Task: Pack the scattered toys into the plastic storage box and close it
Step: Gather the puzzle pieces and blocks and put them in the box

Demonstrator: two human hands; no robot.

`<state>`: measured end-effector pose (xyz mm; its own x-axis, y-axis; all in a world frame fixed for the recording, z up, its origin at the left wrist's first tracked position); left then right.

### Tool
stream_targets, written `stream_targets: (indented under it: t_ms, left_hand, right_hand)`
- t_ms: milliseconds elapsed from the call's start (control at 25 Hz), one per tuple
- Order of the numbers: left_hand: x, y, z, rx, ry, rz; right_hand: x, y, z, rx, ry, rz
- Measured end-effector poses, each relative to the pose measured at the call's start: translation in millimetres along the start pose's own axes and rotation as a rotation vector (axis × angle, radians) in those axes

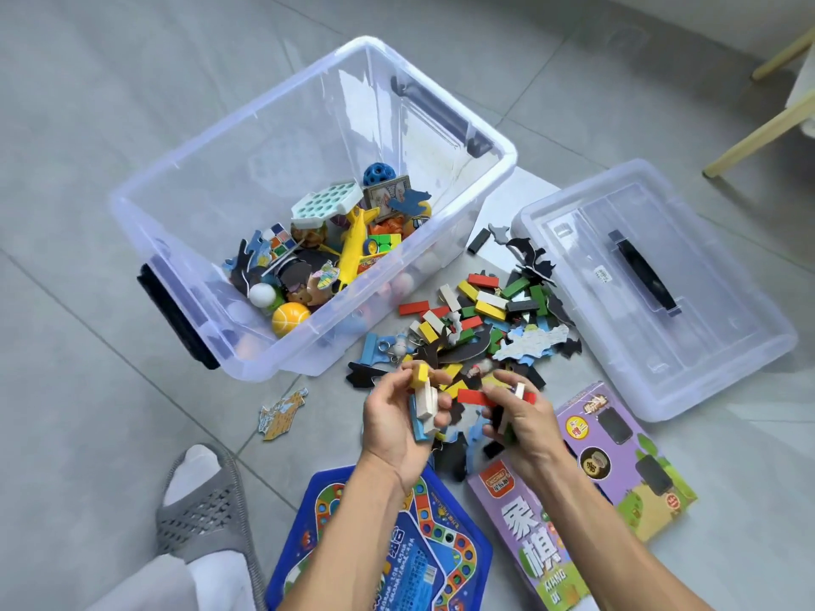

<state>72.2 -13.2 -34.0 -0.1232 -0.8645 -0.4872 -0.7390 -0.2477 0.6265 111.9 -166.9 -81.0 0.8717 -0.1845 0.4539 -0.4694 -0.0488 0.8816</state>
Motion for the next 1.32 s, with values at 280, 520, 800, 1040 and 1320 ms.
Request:
stream_targets:
  t_ms: [280, 520, 800, 1040, 1320]
  left_hand:
    - [-88.3, 37.1, -50.2, -0.146, 0.081, -0.146]
    - [-185.8, 63.2, -74.7, -0.159, -0.141, -0.276]
    - [-31.1, 84.8, -36.9, -0.094, -0.611, -0.148]
    - [70.3, 50.4, 26.0, -0.102, -1.257, -0.046]
    - [77.3, 14.0, 57.5, 0.058, -2.159, -0.2]
  right_hand:
    - [93.1, 110.4, -105.5, 0.392, -0.065, -0.039]
    - [160.7, 157.3, -166.2, 0.388, 0.182, -0.038]
    - [86.5, 127.5, 31.1, 0.056, 0.32, 0.01]
    - [5.6, 56.1, 99.3, -0.355, 1.09, 0.299]
    - [-27.2, 4.3, 98.4, -0.359, 1.267, 0.531]
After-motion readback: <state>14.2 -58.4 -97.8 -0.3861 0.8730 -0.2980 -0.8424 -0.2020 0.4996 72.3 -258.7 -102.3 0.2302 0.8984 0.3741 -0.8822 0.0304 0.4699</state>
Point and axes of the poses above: each hand's wrist, its own y-axis away from the middle knuckle, its own z-axis out of the back of the hand, x = y × z, the point moved 2 cm from there along -y, towards the middle knuckle, and after that the axes turned 11 degrees about -z, right-handed, at the moved point
